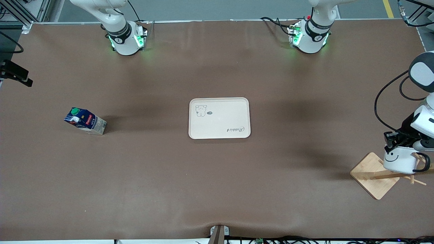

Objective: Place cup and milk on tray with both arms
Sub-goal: 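Lift the white mug off the stand peg with the left gripper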

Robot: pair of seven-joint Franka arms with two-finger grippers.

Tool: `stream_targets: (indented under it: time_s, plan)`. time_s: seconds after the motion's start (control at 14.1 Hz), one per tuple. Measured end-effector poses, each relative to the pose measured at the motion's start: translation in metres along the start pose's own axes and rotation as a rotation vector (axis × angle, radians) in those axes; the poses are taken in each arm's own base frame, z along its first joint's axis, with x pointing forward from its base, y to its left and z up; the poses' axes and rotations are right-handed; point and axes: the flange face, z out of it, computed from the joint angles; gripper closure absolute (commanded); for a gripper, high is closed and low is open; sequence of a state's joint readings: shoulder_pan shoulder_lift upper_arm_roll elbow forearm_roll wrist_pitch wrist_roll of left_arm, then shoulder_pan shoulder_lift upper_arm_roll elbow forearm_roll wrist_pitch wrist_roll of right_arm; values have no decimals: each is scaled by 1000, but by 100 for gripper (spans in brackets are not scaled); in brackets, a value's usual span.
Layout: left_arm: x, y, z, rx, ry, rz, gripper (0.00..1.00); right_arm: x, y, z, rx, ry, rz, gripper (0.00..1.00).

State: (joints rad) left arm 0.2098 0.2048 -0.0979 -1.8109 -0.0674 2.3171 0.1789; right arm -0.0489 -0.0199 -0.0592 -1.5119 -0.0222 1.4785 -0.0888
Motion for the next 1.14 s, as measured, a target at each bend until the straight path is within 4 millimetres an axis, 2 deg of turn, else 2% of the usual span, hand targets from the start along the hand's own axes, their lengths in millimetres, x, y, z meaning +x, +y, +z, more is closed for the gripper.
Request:
stream_targets:
  time_s: [0.64,1.14]
  plan:
    - [-1,16,-17,-26,-89,11,100,0,0,0,0,0,0,0]
    - [-7,31,-14,-39,-171,-69,100,0,0,0,0,0,0,0]
